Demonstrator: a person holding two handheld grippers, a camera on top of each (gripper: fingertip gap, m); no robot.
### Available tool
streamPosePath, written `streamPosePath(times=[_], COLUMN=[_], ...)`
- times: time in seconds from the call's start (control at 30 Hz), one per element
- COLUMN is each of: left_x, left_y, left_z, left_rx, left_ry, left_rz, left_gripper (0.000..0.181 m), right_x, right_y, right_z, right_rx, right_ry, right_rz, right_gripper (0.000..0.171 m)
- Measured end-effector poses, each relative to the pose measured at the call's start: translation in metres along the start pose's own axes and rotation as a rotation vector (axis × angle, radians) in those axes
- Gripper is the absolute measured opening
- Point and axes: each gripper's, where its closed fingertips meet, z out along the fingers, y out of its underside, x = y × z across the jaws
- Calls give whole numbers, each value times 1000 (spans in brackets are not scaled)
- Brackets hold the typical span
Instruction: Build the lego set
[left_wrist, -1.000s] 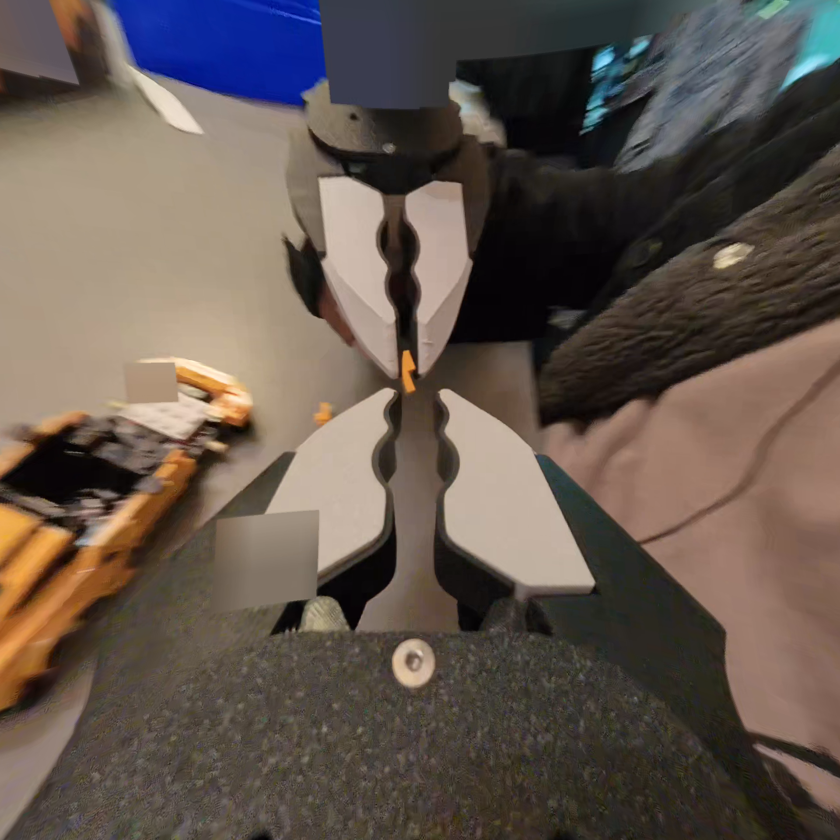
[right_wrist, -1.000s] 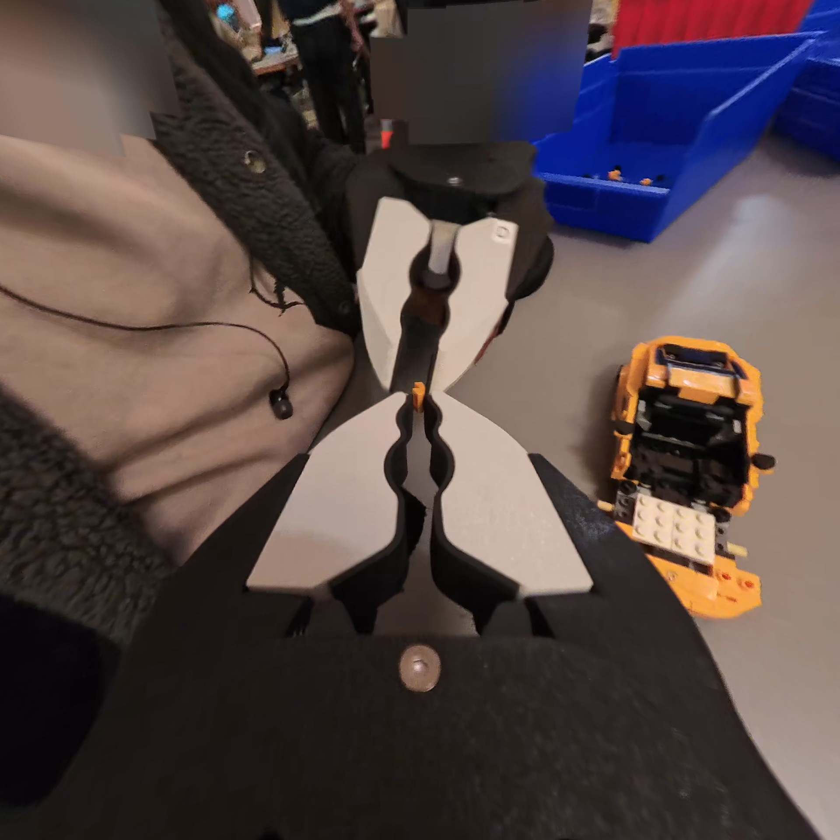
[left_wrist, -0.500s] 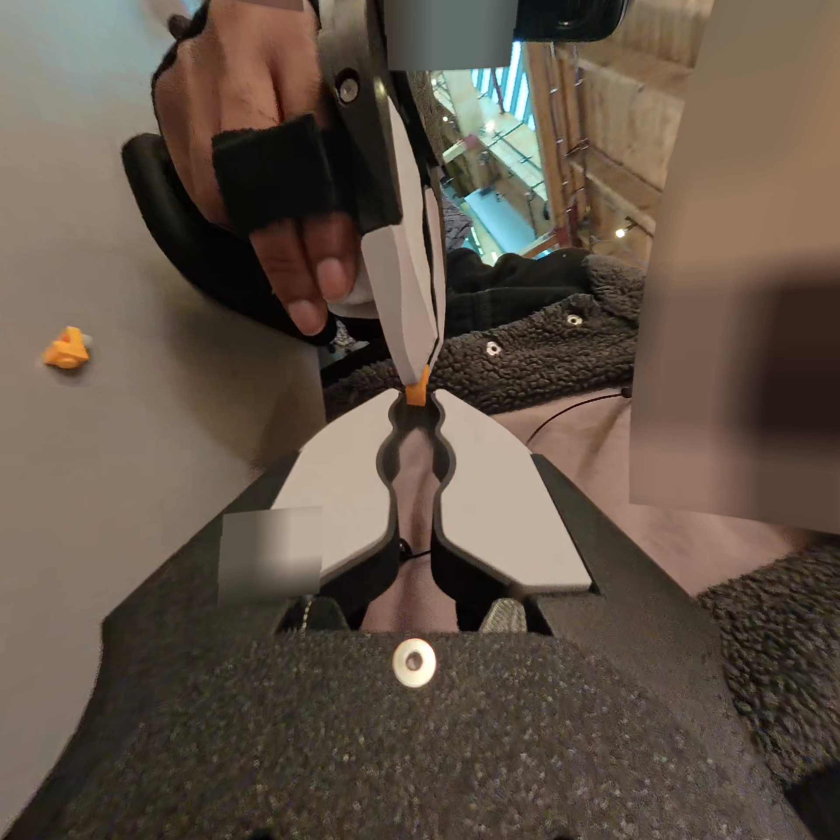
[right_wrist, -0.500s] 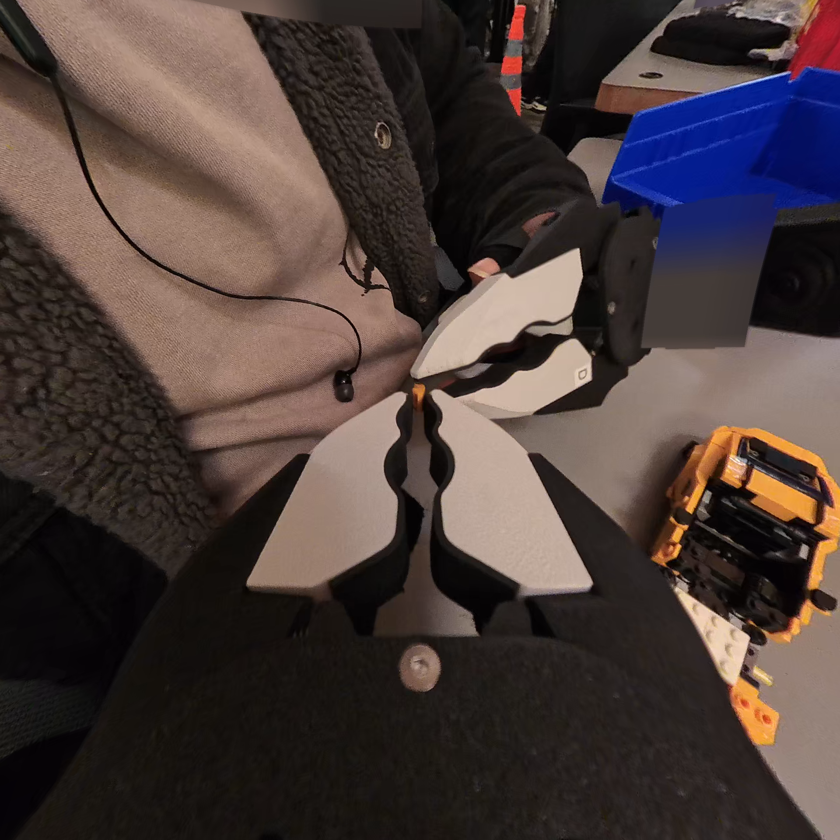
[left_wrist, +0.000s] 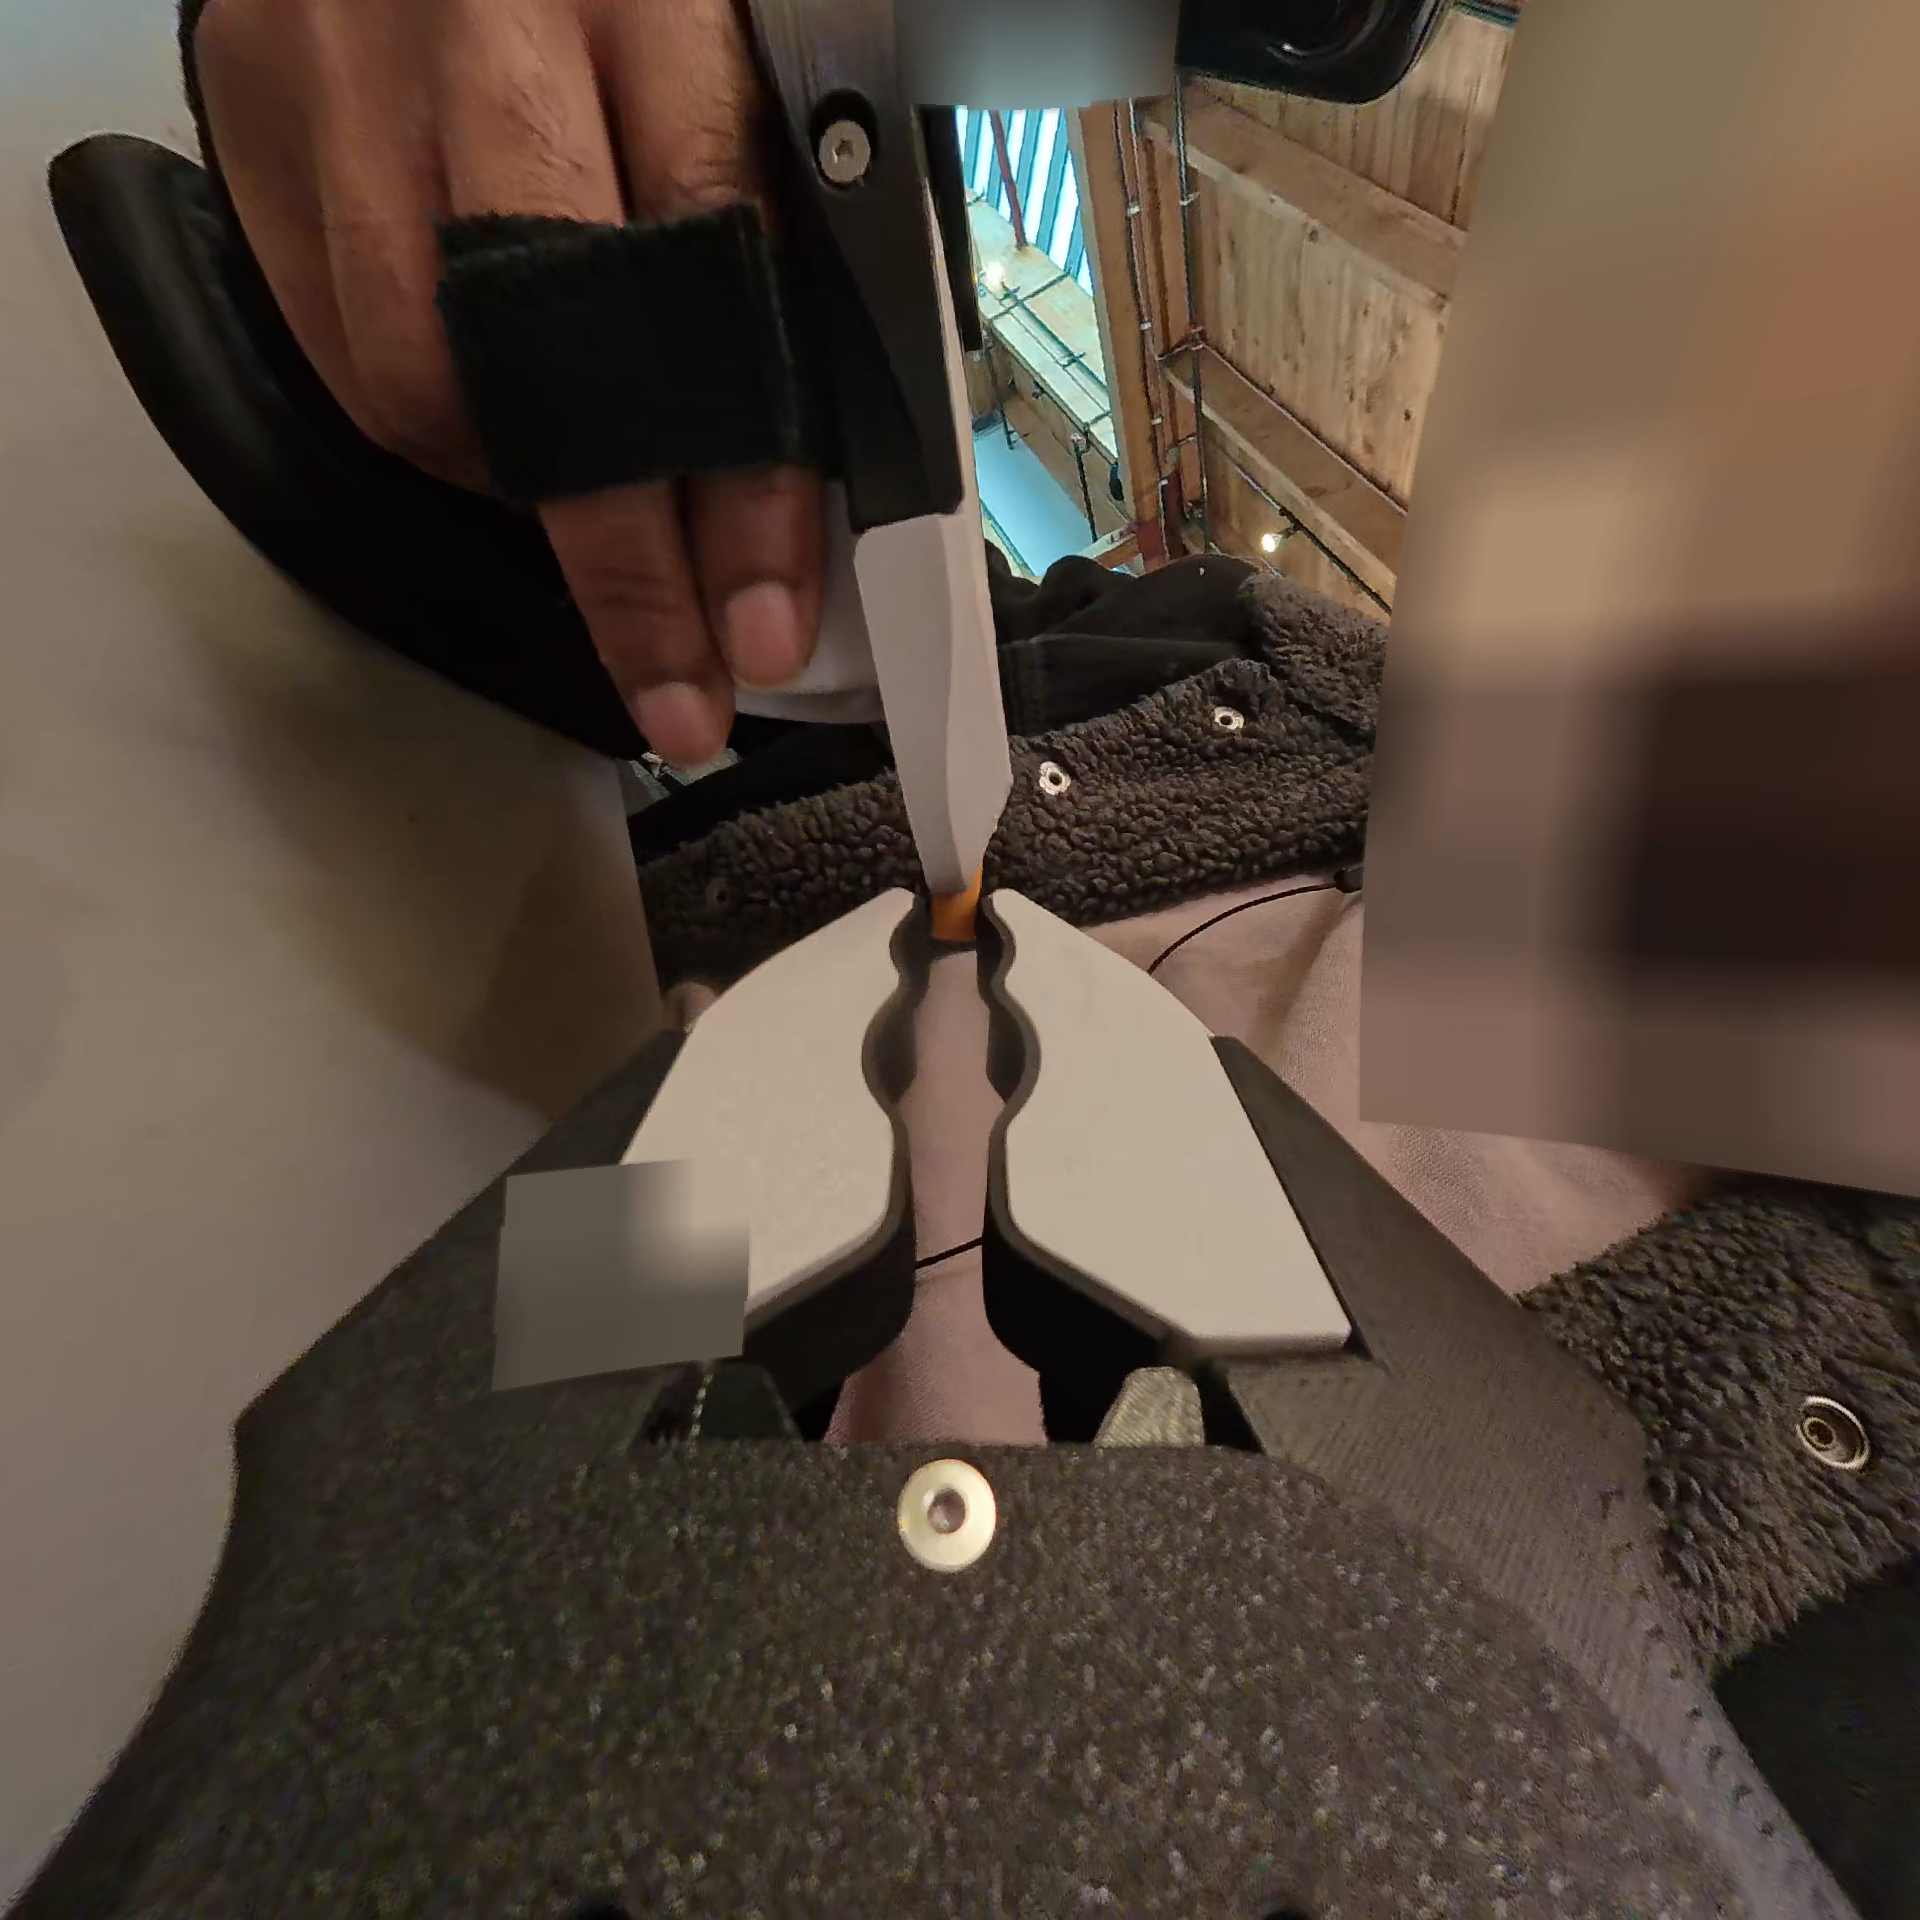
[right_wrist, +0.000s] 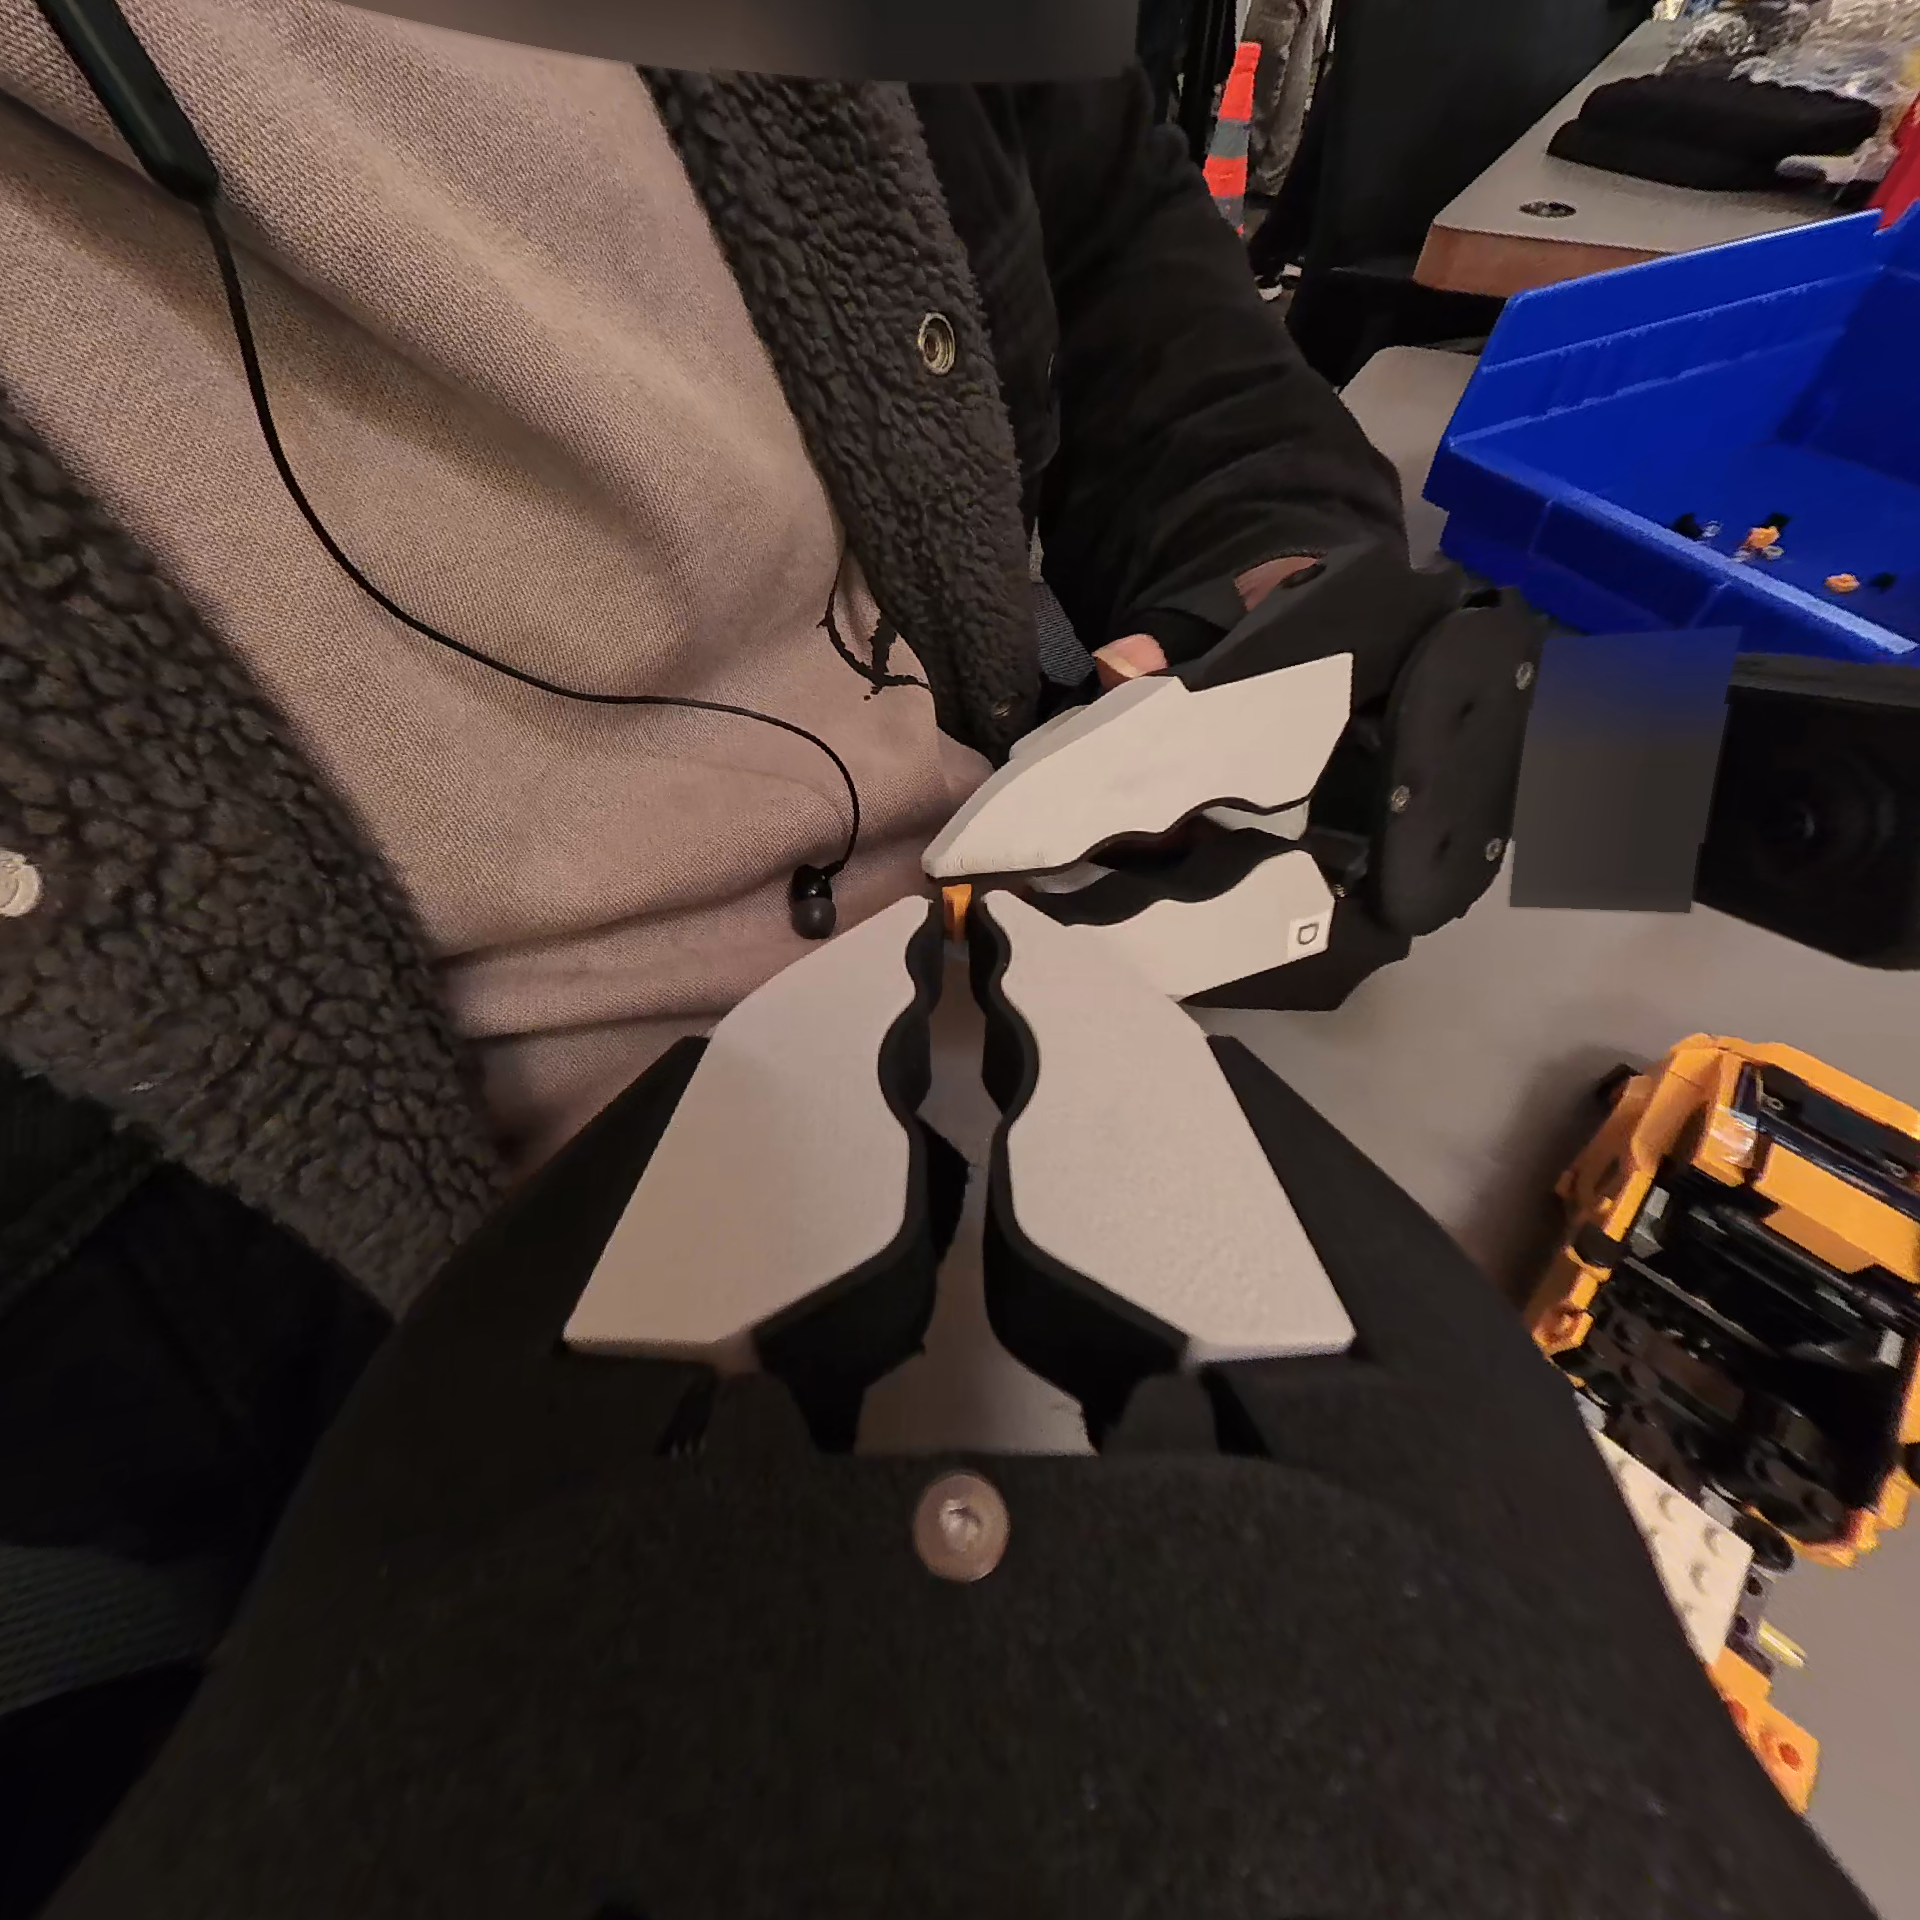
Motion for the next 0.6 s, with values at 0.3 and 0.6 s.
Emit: streamPosePath(times=[0.3,0.6], left_x=[4,6], left_y=[5,5], left_z=[3,3], left_rx=[-1,12], left_ry=[58,74], left_rz=[-34,-42], left_gripper=[7,7], right_x=[-9,-14], right_y=[-2,-4], right_z=[0,-1], right_rx=[17,20], right_ry=[-38,-49], right_rz=[2,9], right_gripper=[4,4])
